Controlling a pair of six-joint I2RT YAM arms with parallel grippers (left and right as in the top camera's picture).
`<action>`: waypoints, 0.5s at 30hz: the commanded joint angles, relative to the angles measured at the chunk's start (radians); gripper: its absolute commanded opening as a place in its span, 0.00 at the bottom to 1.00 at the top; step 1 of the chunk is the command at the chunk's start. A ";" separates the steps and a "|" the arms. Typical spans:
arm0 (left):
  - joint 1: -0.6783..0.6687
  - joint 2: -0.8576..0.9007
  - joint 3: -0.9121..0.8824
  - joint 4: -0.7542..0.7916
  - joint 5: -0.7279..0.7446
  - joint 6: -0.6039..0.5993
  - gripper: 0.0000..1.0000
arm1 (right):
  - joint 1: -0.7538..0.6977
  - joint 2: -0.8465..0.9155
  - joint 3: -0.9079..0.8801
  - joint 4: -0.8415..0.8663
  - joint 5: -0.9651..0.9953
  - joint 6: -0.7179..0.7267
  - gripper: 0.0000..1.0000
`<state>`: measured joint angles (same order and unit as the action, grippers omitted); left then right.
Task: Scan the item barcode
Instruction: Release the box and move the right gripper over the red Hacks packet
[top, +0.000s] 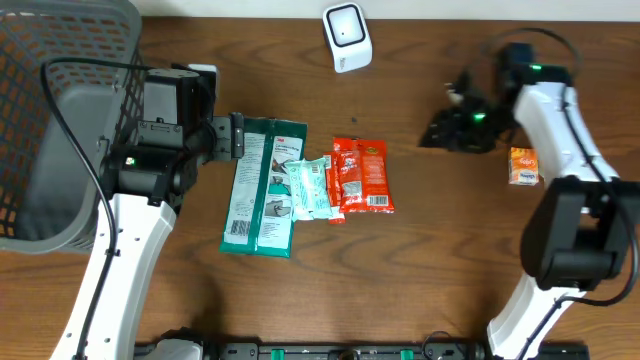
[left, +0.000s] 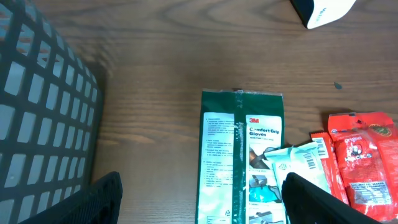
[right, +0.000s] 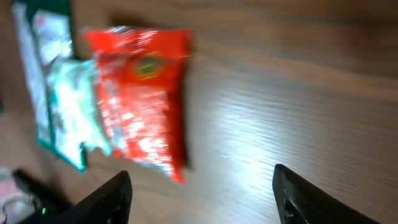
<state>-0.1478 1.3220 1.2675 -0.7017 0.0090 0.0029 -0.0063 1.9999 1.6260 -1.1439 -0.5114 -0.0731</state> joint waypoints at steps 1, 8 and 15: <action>0.000 0.004 0.001 -0.002 -0.005 -0.005 0.82 | 0.108 -0.016 0.008 0.005 -0.043 -0.011 0.70; 0.000 0.004 0.001 -0.002 -0.005 -0.004 0.83 | 0.318 -0.015 -0.013 0.158 0.090 0.156 0.63; 0.000 0.004 0.001 -0.002 -0.005 -0.005 0.82 | 0.456 -0.014 -0.091 0.393 0.261 0.219 0.52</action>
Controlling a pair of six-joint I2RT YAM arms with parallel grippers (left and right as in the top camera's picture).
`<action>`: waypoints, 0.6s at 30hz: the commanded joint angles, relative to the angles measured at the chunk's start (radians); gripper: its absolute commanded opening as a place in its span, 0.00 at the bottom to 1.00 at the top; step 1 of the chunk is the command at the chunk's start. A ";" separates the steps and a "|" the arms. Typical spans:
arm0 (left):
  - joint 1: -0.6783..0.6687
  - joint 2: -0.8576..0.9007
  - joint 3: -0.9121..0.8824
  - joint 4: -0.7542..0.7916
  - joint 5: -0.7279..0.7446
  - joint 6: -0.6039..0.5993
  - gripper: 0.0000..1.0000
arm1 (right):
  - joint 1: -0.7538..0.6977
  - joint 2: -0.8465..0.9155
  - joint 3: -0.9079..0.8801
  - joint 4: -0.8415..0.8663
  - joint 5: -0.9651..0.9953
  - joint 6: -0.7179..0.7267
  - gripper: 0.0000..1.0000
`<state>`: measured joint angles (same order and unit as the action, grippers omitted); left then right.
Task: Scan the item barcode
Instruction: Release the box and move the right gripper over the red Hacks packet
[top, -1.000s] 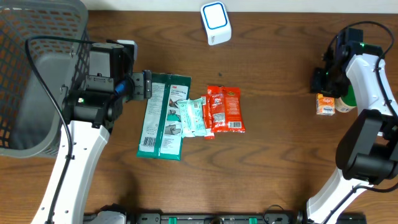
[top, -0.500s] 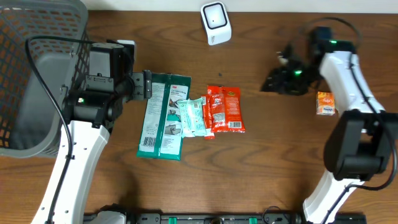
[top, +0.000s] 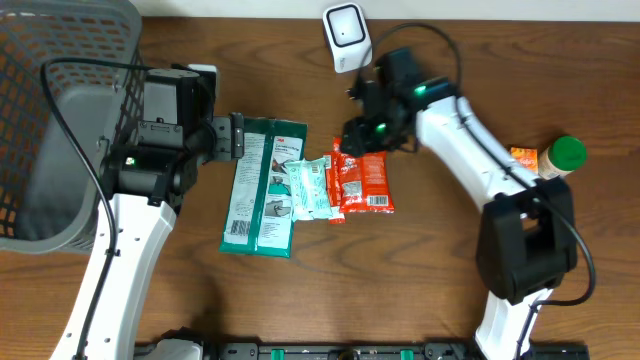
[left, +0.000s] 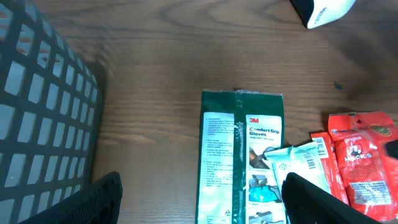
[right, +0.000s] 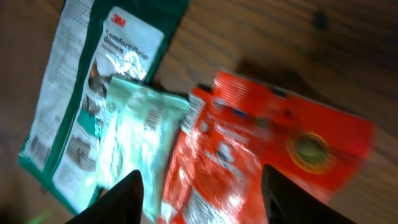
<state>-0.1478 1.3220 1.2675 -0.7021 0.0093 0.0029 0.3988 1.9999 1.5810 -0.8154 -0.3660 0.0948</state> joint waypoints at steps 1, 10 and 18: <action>0.000 0.004 0.001 -0.001 -0.005 -0.005 0.83 | 0.062 -0.013 -0.059 0.096 0.131 0.051 0.48; 0.000 0.004 0.001 -0.001 -0.005 -0.005 0.83 | 0.113 -0.012 -0.235 0.381 0.248 0.051 0.36; 0.000 0.004 0.001 -0.001 -0.005 -0.005 0.82 | 0.074 -0.012 -0.246 0.261 0.431 0.069 0.34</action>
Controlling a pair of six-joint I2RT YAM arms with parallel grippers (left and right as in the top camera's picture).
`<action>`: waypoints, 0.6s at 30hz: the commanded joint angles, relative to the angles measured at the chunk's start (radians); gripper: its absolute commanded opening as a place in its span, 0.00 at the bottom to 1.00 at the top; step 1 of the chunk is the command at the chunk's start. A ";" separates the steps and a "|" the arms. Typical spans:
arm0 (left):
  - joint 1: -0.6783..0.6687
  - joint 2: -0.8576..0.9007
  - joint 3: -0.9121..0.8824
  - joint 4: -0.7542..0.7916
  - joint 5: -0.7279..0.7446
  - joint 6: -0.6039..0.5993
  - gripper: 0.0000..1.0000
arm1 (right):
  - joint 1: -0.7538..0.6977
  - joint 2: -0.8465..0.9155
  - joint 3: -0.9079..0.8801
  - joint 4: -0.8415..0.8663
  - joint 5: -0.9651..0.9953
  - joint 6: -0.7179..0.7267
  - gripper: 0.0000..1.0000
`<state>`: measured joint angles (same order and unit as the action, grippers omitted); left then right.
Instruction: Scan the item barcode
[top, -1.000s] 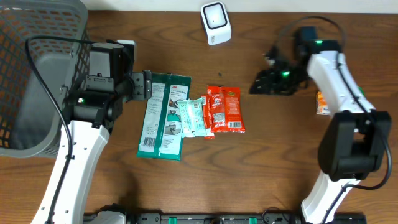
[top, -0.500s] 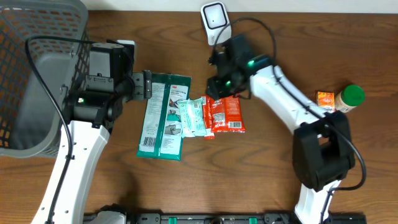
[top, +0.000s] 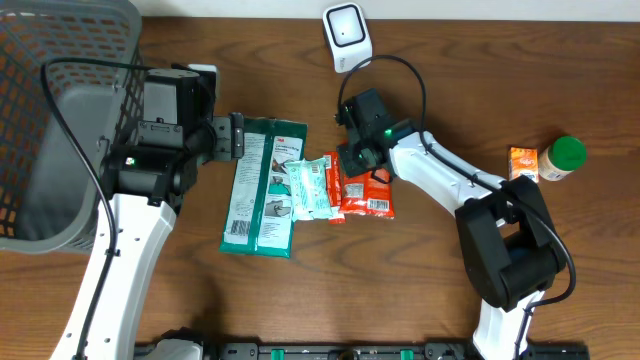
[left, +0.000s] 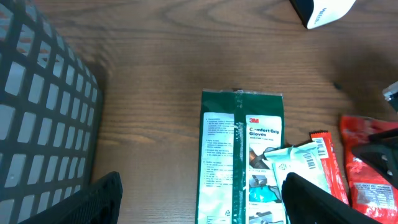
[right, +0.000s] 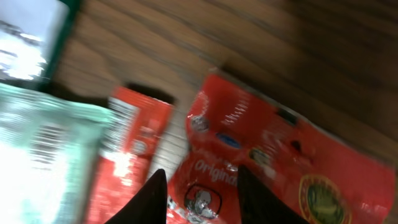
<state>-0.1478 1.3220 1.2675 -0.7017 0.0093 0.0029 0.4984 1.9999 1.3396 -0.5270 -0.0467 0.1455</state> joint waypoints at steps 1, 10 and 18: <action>0.000 0.004 0.001 -0.002 -0.005 -0.005 0.83 | -0.035 -0.014 -0.002 -0.044 0.121 0.015 0.35; 0.000 0.004 0.001 -0.002 -0.005 -0.005 0.82 | -0.082 -0.144 0.011 -0.066 0.094 -0.009 0.50; 0.000 0.002 0.001 0.026 -0.002 -0.004 0.82 | -0.191 -0.359 0.011 -0.181 -0.085 0.087 0.99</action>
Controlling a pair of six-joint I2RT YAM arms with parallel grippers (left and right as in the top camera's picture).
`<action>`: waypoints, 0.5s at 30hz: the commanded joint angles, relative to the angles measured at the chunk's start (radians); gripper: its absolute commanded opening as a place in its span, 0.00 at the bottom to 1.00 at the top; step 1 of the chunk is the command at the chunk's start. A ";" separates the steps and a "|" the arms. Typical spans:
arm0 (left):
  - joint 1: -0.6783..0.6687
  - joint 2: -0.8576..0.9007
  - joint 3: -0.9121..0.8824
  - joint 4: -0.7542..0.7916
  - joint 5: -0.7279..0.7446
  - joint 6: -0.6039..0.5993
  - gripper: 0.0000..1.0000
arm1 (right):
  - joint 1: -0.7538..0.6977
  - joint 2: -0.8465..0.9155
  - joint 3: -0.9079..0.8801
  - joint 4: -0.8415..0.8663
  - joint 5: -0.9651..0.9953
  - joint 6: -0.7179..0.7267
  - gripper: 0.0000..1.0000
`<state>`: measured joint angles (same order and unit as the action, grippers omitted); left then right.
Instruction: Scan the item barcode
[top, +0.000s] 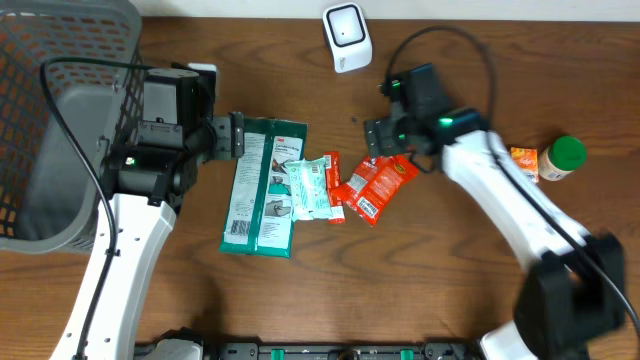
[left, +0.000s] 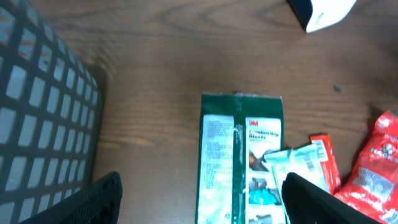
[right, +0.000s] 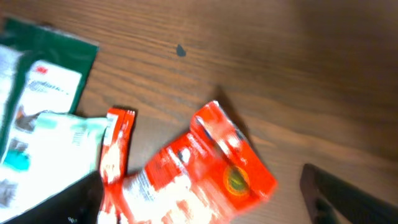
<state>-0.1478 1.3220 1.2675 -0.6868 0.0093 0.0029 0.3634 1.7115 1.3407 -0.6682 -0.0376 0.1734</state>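
Observation:
A red snack packet (top: 377, 187) (right: 205, 174) lies tilted on the wooden table, its upper corner under my right gripper (top: 385, 152) (right: 202, 205). That gripper's jaws are wide apart, and the blurred packet shows between them. The white barcode scanner (top: 346, 37) (left: 320, 11) stands at the back edge. My left gripper (top: 237, 137) (left: 199, 205) hangs open over the top edge of a green 3M glove pack (top: 262, 185) (left: 241, 155), holding nothing. The red packet (left: 373, 168) also shows at the right edge of the left wrist view.
A pale teal pouch (top: 310, 188) and a thin red strip packet (top: 333, 185) (right: 115, 149) lie between the glove pack and the red packet. A grey mesh basket (top: 50, 120) fills the left side. An orange box (top: 522, 165) and a green-capped bottle (top: 560, 155) stand at the right.
My right gripper was low over the red packet with its jaws drawn closer; now it is higher and further right with jaws wide. The packet has turned askew and shifted right. The left arm is unchanged.
My right gripper was at the far right near the orange box. Then it was over the packets below the scanner, then low on the red packet with narrowed jaws. Now it is back up, open, and the packet lies rotated. The left arm stayed still.

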 joint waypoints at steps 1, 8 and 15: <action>0.000 0.002 0.001 0.010 -0.001 -0.004 0.82 | -0.070 -0.080 0.010 -0.055 -0.109 0.059 0.99; 0.000 0.003 0.001 0.050 0.011 -0.007 0.85 | -0.124 -0.089 0.003 -0.188 -0.121 0.054 0.99; -0.012 0.040 -0.015 0.039 0.397 -0.035 1.00 | -0.126 -0.089 -0.008 -0.260 -0.126 0.136 0.95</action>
<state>-0.1478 1.3266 1.2671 -0.6380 0.1474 -0.0055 0.2413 1.6188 1.3411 -0.9222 -0.1471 0.2359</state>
